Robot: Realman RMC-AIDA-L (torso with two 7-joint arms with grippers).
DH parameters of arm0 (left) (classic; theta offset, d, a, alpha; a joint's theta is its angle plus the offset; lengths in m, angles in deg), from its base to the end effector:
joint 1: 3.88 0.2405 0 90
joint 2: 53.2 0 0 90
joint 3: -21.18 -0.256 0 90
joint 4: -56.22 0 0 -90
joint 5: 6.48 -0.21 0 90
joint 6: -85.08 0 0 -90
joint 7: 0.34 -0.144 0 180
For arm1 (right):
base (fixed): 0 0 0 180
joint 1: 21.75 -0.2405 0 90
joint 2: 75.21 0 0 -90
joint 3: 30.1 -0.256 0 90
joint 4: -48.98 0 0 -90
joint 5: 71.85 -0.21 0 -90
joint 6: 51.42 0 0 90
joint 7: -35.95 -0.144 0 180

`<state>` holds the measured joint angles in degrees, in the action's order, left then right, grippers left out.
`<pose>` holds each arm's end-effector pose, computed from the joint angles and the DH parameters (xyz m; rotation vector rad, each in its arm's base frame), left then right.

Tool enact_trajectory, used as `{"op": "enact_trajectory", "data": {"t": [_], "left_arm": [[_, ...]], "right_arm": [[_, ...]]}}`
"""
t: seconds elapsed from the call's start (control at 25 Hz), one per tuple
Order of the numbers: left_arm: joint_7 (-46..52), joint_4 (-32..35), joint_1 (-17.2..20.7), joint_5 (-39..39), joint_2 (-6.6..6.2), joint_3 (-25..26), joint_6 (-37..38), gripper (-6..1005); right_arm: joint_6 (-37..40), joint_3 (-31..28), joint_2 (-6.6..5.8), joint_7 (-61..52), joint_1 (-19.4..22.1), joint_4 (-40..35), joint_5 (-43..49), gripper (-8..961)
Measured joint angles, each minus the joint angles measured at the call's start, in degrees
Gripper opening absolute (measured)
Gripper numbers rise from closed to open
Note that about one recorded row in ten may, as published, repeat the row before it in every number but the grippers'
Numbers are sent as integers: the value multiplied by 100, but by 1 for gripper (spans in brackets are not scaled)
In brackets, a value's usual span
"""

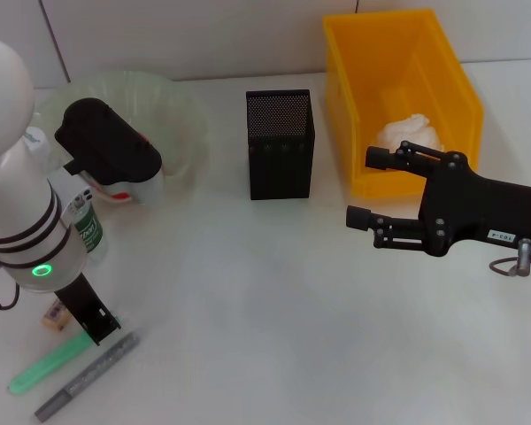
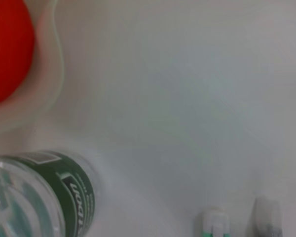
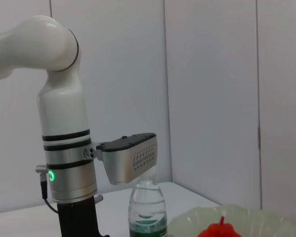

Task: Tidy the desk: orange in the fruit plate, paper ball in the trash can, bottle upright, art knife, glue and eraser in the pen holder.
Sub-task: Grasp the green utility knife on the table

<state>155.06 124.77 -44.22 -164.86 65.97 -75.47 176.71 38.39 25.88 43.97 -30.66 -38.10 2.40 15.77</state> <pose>-0.1899 0.3392 -0.0421 -2.5148 -0.8066 1.0197 0.2580 0.2952 0.0198 -2.5504 0.2870 0.9289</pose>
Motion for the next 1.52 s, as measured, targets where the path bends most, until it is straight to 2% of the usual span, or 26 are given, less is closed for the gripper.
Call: {"op": "enact_trajectory", "data": {"t": [0.72, 1.52], "left_arm": [[-11, 8, -47, 65, 0, 13, 14, 63], [-2, 25, -73, 132, 0, 0, -19, 64]], "right_arm": [[1, 0, 0, 0, -9, -9, 0, 836], [0, -9, 0, 0, -9, -8, 0, 836]]}}
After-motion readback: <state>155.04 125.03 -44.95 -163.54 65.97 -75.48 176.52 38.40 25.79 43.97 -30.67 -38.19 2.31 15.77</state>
